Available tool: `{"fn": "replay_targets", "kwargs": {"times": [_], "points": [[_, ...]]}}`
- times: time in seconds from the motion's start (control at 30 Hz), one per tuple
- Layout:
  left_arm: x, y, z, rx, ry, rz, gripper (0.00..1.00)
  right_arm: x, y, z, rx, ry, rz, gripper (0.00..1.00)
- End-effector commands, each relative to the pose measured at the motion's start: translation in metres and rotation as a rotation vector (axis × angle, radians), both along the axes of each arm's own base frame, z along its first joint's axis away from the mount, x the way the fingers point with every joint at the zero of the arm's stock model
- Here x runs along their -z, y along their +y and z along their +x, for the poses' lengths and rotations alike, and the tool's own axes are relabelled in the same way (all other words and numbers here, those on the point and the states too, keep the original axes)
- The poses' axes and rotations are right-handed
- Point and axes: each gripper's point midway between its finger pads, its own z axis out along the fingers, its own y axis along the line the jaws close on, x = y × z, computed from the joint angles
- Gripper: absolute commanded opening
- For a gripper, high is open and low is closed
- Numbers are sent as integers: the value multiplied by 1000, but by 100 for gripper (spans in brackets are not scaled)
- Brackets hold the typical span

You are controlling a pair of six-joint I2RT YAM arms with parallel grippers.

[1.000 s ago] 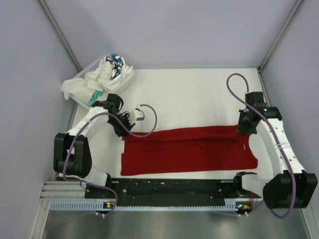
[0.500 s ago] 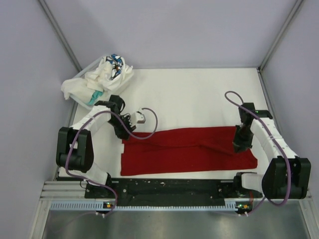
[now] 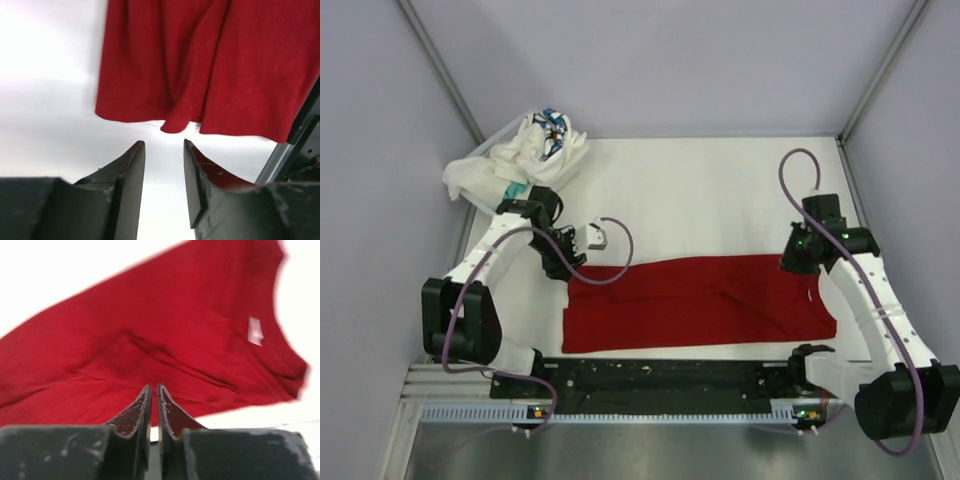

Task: Fold and stack the t-shirts
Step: Fold the other side of the tshirt into a rectangle

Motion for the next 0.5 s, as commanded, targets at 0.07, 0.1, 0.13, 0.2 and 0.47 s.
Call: {"fn": "replay_targets", "kwargs": {"times": [0.07,0.1,0.13,0.2,0.47], "points": [[0,-21,22,-163,49,-94,27,24,84,66,-163,-125,145,0],[6,-21,21,-175,78,-88,27,32,89,69,-177,-98,115,0],[12,-22,17,-176,104,-91,27,39,95,70,-202,-73,94,0],[25,-22,11,-173,122,-83,28,59,103,68,-225,-9,55,0],[73,13,22,-274,91,105,28,108,132,17,-289,175,21,0]]}}
